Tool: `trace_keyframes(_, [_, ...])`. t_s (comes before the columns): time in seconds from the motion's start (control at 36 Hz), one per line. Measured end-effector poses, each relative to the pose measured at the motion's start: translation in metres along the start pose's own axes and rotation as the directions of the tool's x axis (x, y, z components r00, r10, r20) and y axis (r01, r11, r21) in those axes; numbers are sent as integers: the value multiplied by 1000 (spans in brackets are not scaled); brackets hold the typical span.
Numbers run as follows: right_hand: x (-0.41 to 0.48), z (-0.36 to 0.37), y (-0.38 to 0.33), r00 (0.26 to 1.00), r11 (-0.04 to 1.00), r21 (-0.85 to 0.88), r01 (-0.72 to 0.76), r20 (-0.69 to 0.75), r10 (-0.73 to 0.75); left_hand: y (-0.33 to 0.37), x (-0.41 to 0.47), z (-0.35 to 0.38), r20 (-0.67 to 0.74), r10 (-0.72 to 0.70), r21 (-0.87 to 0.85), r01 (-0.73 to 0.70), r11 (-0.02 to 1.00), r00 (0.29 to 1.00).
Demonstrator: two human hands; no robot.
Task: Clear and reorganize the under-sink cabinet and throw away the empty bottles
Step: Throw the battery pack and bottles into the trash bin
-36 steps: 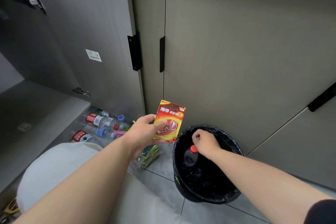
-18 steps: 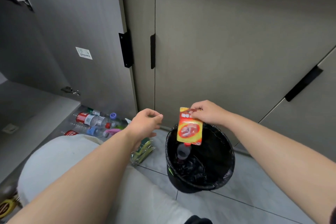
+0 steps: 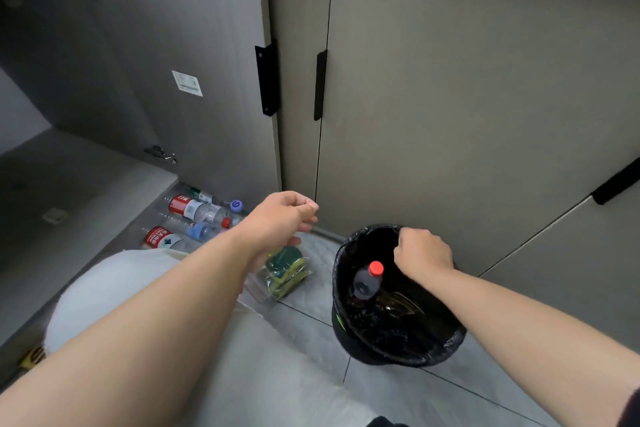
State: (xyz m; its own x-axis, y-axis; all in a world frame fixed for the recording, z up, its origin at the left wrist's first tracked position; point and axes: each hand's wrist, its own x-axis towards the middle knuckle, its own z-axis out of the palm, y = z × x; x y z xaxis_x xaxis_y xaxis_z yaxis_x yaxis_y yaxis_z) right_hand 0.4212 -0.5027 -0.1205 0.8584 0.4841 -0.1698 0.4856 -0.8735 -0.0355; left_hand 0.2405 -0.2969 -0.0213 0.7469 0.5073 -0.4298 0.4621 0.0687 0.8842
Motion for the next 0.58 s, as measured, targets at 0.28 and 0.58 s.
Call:
trace_keyframes(0.28, [27,-60,-177,822,742,472,477,58,-566,24,9,-165,-253,-64,-30,58,998,965])
trace_keyframes(0.58, [94,30,-375,654,720,280,635,301,-694,-139,30,-264,-426,-400,-336,269,903,811])
